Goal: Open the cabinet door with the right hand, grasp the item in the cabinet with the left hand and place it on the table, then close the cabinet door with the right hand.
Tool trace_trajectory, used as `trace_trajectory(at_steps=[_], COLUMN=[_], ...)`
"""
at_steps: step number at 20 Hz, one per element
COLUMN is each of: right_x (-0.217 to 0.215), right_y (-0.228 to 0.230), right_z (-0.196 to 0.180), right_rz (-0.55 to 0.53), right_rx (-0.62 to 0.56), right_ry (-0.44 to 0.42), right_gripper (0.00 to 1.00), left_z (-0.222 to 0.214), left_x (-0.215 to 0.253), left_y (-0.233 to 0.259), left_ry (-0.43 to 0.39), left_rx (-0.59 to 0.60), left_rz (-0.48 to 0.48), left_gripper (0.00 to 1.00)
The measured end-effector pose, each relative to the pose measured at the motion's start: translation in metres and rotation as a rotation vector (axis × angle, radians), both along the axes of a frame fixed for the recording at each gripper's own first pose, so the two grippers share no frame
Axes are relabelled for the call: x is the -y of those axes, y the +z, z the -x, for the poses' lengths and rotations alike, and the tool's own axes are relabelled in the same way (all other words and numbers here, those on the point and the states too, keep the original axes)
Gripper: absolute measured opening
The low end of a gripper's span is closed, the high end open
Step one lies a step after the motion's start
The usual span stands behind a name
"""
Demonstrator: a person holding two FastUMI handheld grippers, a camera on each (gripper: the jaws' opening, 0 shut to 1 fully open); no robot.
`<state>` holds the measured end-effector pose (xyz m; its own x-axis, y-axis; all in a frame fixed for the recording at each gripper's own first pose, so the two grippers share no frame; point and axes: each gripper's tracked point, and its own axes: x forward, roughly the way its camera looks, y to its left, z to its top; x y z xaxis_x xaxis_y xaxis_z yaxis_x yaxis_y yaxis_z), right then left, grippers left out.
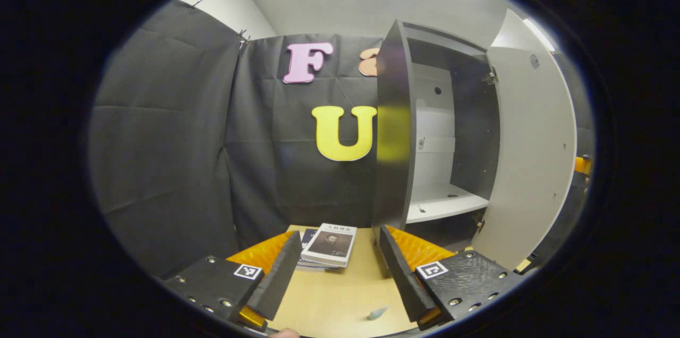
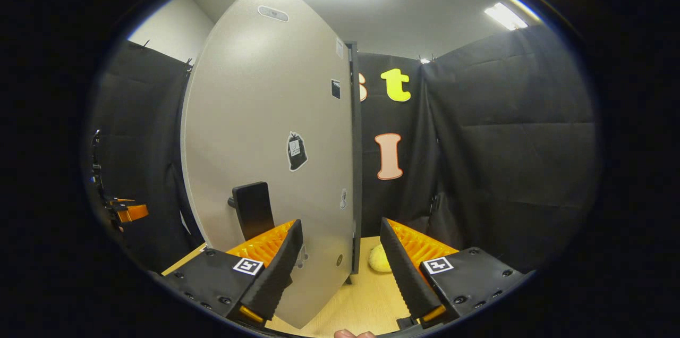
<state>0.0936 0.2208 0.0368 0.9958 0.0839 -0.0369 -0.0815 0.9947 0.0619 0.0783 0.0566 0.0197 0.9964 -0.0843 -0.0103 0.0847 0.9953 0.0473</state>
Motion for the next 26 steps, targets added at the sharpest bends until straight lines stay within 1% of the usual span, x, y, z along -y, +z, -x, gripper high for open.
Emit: trace_trajectory(at_steps=[2, 3, 5, 6, 7, 8, 9, 10, 11, 12, 13, 15, 16, 21, 22, 23, 24, 26], right_x=[-0.016, -0.021, -0.041, -0.054, -0.066, -0.079, -0.09, -0.094, -0.093, -0.091, -0.087, -0.076, -0.064, -0.006, 0.008, 0.025, 0.04, 0.063], right_y=[-0.002, -0.008, -0.011, -0.011, -0.012, -0.016, -0.018, -0.021, -0.023, -0.023, -0.021, -0.021, -0.024, -0.04, -0.042, -0.038, -0.036, -0.035], right_z=[-0.006, -0.011, -0.022, -0.027, -0.033, -0.038, -0.043, -0.047, -0.049, -0.048, -0.046, -0.044, -0.045, -0.044, -0.044, -0.045, -0.046, -0.046], right_rz=[-0.011, -0.011, -0.019, -0.028, -0.04, -0.057, -0.067, -0.064, -0.051, -0.039, -0.029, -0.017, -0.02, -0.089, -0.094, -0.087, -0.081, -0.074], right_rx=[-0.013, -0.027, -0.042, -0.046, -0.052, -0.064, -0.078, -0.089, -0.091, -0.085, -0.075, -0.054, -0.055, -0.1, -0.095, -0.066, -0.042, -0.026], right_ry=[0.016, 0.022, 0.051, 0.073, 0.104, 0.141, 0.178, 0.205, 0.216, 0.219, 0.215, 0.191, 0.18, 0.126, 0.101, 0.069, 0.04, 0.019], right_gripper=[0.89, 0.93, 0.94, 0.94, 0.89, 0.94, 0.9, 0.9, 0.94, 0.94, 0.94, 0.94, 0.9, 0.89, 0.89, 0.89, 0.94, 0.95], left_z=[0.0, -0.001, 0.0, 0.001, 0.003, 0.004, 0.004, 0.006, 0.008, 0.01, 0.011, 0.016, 0.02, 0.032, 0.034, 0.036, 0.038, 0.046], left_x=[-0.004, -0.005, -0.009, -0.008, -0.006, -0.004, -0.003, -0.003, -0.005, -0.004, 0.0, 0.01, 0.016, 0.061, 0.069, 0.078, 0.084, 0.098], left_y=[0.0, -0.002, -0.006, -0.006, -0.007, -0.008, -0.007, -0.007, -0.001, 0.005, 0.01, 0.017, 0.021, 0.028, 0.029, 0.03, 0.031, 0.032], left_ry=[0.001, 0.001, 0.014, 0.018, 0.016, 0.016, 0.021, 0.035, 0.054, 0.068, 0.072, 0.076, 0.077, 0.059, 0.055, 0.051, 0.051, 0.054], left_rx=[0.005, -0.005, -0.013, -0.016, -0.02, -0.022, -0.026, -0.025, -0.01, 0.006, 0.019, 0.04, 0.053, 0.077, 0.081, 0.082, 0.088, 0.097], left_rz=[0.001, -0.006, -0.029, -0.039, -0.047, -0.054, -0.06, -0.063, -0.061, -0.059, -0.061, -0.068, -0.068, -0.031, -0.026, -0.022, -0.015, 0.009], left_gripper=[0.89, 0.89, 0.89, 0.89, 0.9, 0.9, 0.9, 0.89, 0.9, 0.89, 0.9, 0.89, 0.89, 0.89, 0.89, 0.89, 0.89, 0.89])
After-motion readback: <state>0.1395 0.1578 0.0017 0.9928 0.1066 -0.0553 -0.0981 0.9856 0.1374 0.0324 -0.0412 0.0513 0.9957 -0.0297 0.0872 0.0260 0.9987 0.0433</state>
